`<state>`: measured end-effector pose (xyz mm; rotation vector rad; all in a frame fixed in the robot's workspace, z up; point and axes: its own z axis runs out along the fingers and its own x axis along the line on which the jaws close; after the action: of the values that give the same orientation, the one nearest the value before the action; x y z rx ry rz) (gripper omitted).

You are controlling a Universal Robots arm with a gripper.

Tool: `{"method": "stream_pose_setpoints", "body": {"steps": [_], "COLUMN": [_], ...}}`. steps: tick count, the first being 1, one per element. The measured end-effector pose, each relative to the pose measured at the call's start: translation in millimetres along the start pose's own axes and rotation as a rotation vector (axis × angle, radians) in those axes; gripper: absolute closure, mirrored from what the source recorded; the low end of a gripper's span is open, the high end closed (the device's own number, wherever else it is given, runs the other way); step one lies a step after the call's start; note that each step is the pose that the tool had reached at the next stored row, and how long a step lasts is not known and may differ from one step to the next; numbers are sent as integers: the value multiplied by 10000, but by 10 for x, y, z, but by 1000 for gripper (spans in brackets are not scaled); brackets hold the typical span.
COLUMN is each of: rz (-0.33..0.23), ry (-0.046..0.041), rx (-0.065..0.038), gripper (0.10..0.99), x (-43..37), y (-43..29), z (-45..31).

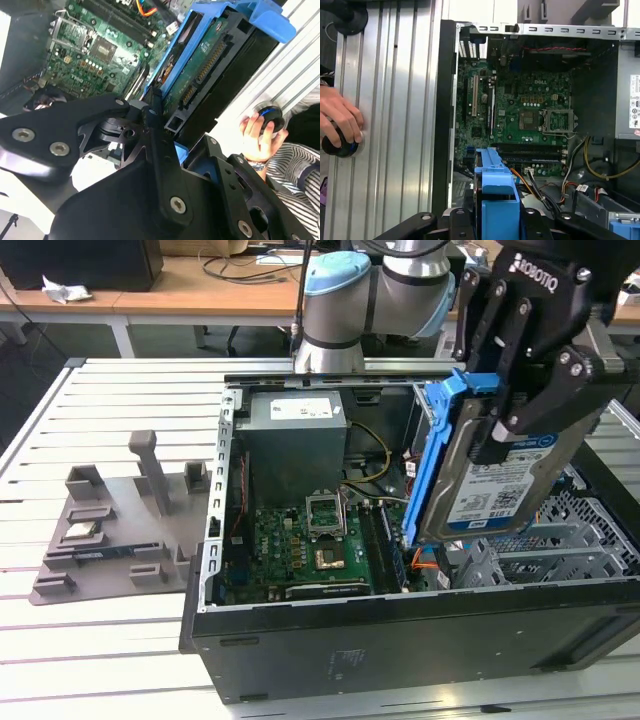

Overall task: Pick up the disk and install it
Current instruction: 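Insert the disk into the insertion slot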

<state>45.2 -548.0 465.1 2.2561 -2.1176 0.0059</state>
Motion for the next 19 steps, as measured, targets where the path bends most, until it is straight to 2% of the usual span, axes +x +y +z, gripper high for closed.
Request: {"method": "stream_pose_setpoints", "body": {"steps": [6, 7, 11, 15, 19], "rz": [0, 0, 1, 1, 0], "ry": [5, 10, 16, 18, 20], "rx": [-2, -3, -5, -7, -9], "gripper": [722, 722, 722, 722, 722], "x": [11, 14, 20, 32, 38], "y": [-169, -219, -321, -496, -601], "z": [-4, -4, -5, -9, -10]}}
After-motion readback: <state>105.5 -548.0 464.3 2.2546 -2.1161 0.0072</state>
